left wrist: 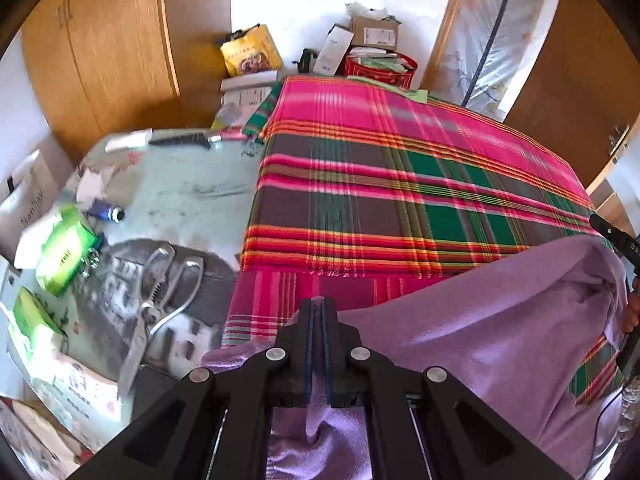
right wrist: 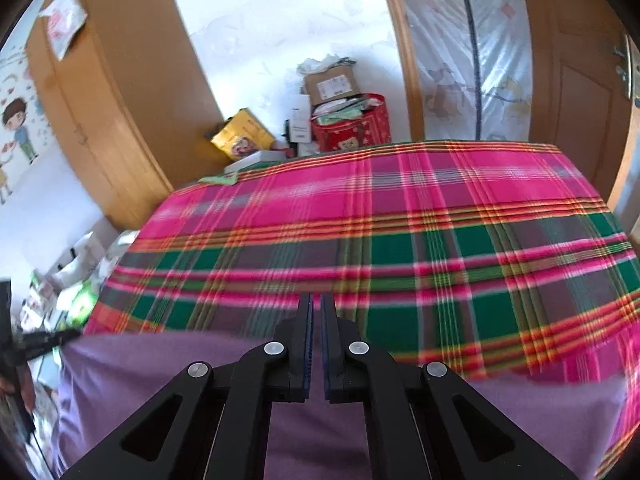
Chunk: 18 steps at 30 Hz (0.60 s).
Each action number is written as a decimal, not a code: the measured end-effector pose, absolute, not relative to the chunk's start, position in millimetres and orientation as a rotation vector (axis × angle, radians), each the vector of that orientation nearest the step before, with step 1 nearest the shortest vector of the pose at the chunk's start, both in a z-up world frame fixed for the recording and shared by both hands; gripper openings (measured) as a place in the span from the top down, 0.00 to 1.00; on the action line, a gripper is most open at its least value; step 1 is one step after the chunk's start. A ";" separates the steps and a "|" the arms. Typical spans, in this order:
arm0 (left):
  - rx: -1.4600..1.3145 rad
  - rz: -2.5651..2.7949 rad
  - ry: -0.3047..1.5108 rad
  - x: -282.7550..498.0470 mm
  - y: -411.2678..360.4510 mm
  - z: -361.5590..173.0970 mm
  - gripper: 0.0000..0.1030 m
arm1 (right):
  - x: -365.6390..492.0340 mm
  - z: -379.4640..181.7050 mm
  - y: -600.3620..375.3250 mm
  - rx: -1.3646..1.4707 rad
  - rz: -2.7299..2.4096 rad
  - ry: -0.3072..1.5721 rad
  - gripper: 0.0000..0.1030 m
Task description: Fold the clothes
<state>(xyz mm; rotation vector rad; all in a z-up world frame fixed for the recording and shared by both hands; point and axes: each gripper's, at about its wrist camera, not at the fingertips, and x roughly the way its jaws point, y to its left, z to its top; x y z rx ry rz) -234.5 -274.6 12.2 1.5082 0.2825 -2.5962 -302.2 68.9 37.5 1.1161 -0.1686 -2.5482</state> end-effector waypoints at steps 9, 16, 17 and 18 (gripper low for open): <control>1.535 -2.534 0.282 -241.5 -273.2 -3.2 0.95 | -310.1 36.9 95.7 1.143 -2.581 -0.180 0.93; 1.570 -2.505 0.371 -232.5 -275.6 3.6 0.92 | -277.9 39.5 141.9 1.167 -2.625 -0.152 0.87; 1.573 -2.501 0.385 -230.4 -276.6 5.0 0.91 | -271.8 40.7 149.6 1.163 -2.634 -0.154 0.85; 1.571 -2.501 0.389 -227.9 -275.7 7.2 0.90 | -265.1 41.9 157.4 1.157 -2.648 -0.156 0.80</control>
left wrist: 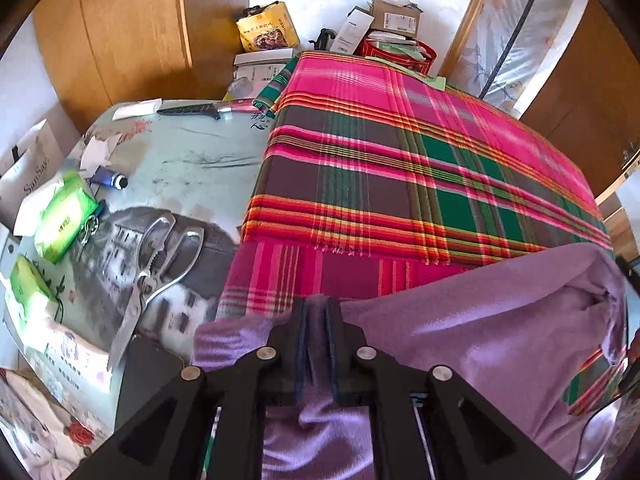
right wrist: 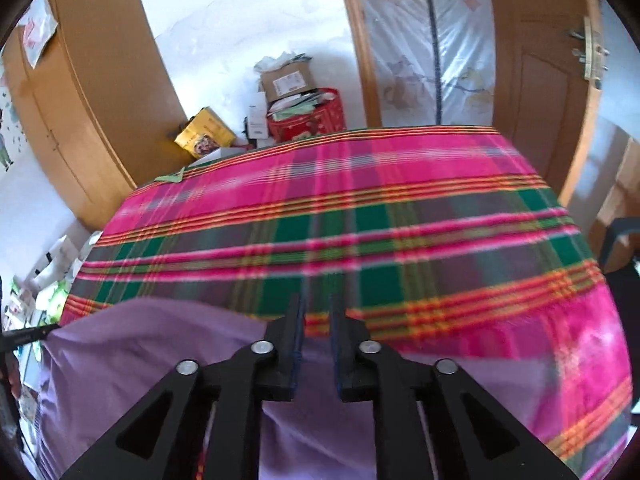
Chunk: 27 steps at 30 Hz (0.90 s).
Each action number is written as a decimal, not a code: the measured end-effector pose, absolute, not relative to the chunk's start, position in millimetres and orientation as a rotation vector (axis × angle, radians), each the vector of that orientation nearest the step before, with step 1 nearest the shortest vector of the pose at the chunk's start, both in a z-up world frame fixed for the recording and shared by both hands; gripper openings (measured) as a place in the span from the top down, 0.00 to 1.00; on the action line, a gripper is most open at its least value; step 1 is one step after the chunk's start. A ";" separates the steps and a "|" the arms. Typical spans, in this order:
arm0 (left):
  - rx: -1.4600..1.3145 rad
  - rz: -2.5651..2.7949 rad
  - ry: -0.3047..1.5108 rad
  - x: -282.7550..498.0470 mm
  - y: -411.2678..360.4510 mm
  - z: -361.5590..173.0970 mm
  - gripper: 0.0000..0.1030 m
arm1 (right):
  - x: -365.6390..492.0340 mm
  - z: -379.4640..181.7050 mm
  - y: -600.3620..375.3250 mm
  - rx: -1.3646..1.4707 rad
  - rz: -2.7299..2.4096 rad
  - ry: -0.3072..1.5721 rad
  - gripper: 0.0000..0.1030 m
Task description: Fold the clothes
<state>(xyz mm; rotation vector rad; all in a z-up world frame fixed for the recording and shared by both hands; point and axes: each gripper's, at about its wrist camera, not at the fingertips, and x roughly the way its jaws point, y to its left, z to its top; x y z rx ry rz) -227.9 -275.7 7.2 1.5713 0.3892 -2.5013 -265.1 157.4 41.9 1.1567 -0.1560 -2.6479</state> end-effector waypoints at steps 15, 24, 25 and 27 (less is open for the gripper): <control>1.493 -2.653 0.232 -198.9 -205.0 53.0 0.83 | -173.8 18.7 254.7 1.255 -2.715 -0.405 0.77; 1.674 -2.818 0.100 -207.3 -113.8 43.3 0.79 | -151.0 5.5 254.4 1.256 -2.577 -0.528 0.74; 1.706 -2.828 0.079 -208.8 -102.7 39.4 0.79 | -151.1 5.4 252.4 1.251 -2.560 -0.534 0.74; 1.763 -2.839 0.033 -211.2 -83.2 32.0 0.79 | -151.7 6.5 248.7 1.238 -2.540 -0.533 0.75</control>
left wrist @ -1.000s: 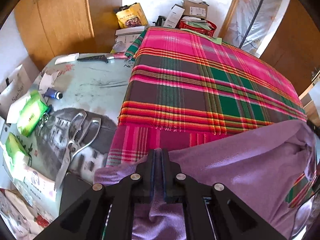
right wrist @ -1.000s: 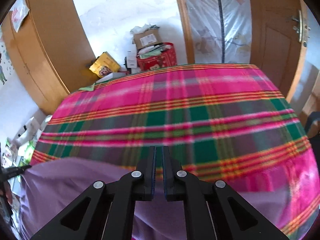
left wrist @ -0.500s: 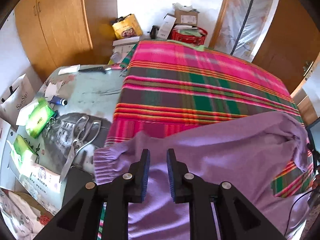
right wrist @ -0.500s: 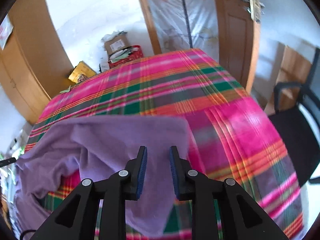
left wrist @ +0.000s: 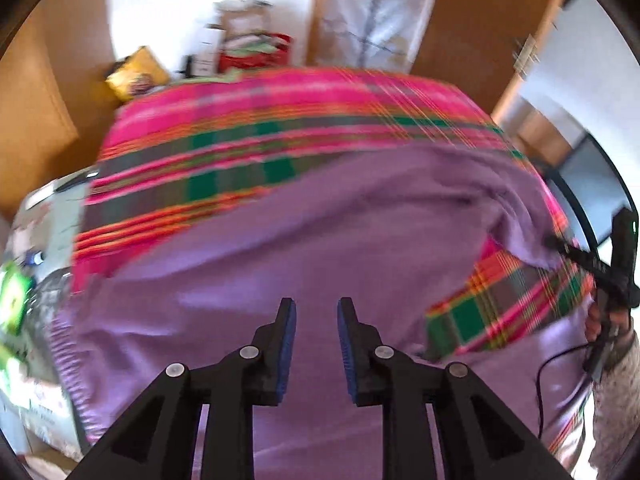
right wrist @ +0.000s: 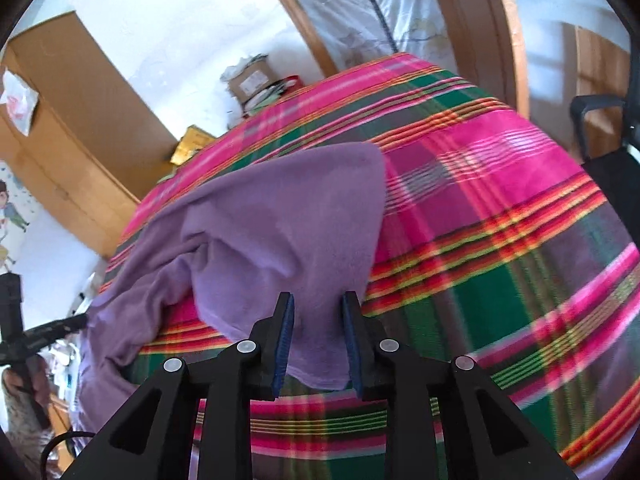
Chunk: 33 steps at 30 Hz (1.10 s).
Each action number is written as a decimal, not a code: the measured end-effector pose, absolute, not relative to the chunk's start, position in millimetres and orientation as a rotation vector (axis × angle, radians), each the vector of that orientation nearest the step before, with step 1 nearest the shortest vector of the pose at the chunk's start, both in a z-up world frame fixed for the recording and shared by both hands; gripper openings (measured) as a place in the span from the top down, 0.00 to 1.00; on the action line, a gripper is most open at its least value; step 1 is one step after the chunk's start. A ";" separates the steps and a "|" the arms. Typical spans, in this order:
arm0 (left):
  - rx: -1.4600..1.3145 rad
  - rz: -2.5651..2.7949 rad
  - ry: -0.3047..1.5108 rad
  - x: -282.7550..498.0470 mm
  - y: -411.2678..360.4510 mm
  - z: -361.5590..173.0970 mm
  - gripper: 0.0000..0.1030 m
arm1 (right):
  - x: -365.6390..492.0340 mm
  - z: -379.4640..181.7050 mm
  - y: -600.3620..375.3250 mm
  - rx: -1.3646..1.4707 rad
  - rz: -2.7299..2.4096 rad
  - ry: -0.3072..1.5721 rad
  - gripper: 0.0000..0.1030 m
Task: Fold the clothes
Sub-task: 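Grasp the folded sweatpants edge with the right tool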
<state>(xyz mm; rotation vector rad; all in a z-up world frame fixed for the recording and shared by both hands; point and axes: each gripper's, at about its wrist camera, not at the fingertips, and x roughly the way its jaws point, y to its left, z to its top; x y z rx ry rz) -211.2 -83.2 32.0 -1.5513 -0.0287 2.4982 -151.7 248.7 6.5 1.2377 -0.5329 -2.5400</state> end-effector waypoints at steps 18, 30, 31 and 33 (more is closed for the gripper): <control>-1.537 2.356 0.211 -222.8 12.5 0.7 0.79 | -201.4 69.7 258.4 1.026 -2.748 -0.382 0.94; -1.476 2.354 0.285 -230.2 40.9 -1.6 0.79 | -250.6 78.2 250.9 1.025 -2.860 -0.264 0.94; -1.460 2.359 0.295 -229.1 43.2 -1.8 0.79 | -251.1 78.7 250.6 1.020 -2.870 -0.261 0.94; -1.438 2.355 0.280 -228.5 43.5 -1.2 0.86 | -252.0 79.5 249.6 1.012 -2.888 -0.249 0.94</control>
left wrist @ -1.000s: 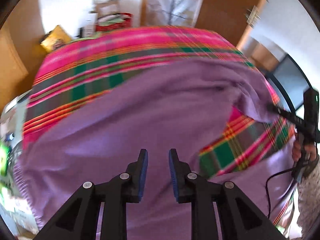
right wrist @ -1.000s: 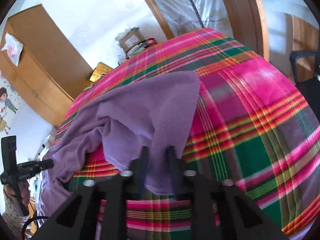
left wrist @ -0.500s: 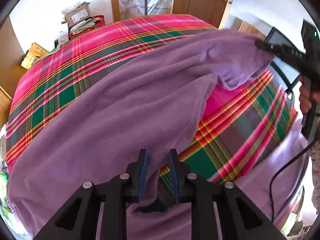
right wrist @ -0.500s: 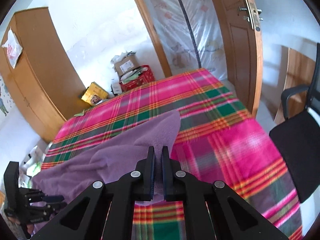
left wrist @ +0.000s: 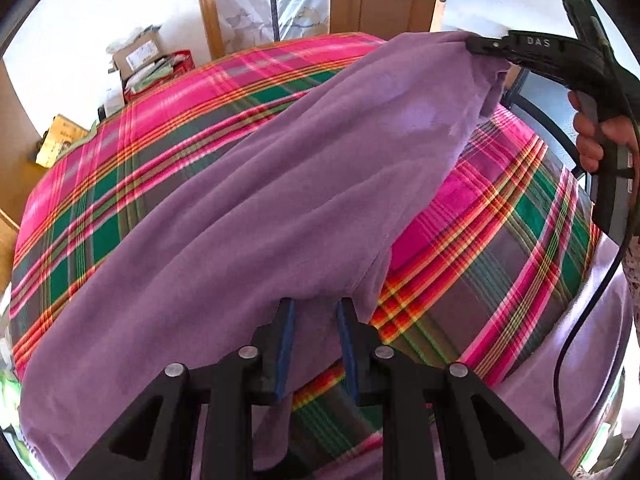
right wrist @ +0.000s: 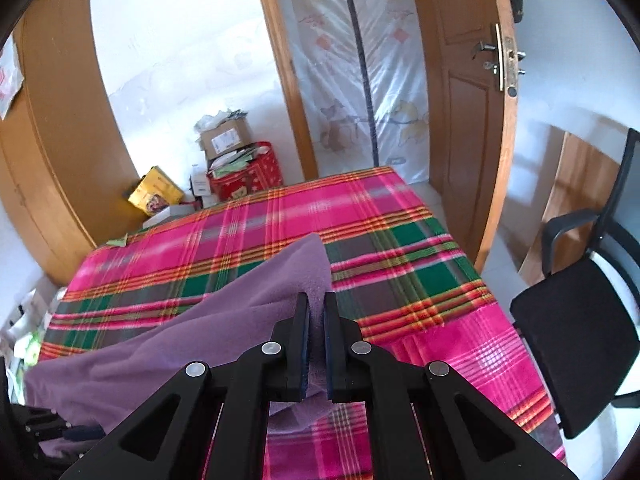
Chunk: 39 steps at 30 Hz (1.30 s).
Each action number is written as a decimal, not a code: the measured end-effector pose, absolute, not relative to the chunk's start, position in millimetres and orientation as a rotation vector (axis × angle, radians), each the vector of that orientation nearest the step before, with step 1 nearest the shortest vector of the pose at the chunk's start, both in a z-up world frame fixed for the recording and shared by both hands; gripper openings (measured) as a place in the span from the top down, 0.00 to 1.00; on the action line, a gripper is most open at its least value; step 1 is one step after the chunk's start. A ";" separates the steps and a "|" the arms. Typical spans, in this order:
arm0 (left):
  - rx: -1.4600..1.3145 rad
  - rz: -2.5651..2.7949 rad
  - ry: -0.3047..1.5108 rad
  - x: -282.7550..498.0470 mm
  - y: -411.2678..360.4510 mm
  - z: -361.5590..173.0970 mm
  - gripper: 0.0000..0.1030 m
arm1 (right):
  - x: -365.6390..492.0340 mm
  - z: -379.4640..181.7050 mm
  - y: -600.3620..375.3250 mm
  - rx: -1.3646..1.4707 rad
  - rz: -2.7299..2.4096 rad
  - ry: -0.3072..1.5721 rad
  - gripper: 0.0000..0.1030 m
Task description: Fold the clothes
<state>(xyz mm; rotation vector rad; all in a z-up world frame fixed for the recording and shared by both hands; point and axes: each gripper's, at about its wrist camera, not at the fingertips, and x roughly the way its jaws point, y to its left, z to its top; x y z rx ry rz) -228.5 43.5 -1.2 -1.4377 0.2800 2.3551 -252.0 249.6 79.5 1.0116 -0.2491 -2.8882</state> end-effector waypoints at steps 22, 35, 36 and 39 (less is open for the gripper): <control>-1.501 2.252 -0.103 -230.1 7.0 1.1 0.98 | -164.6 91.0 144.0 0.797 -2.341 -0.042 0.94; -1.552 2.276 -0.207 -222.2 -6.9 6.7 0.97 | -140.9 37.7 104.0 1.004 -2.072 -0.031 0.91; -1.560 2.271 -0.221 -221.1 -8.4 6.9 0.97 | -140.8 36.2 104.4 1.019 -2.057 -0.027 0.91; -1.571 2.258 -0.249 -230.2 -11.3 1.6 0.97 | -137.2 42.3 119.5 0.989 -2.081 -0.042 0.88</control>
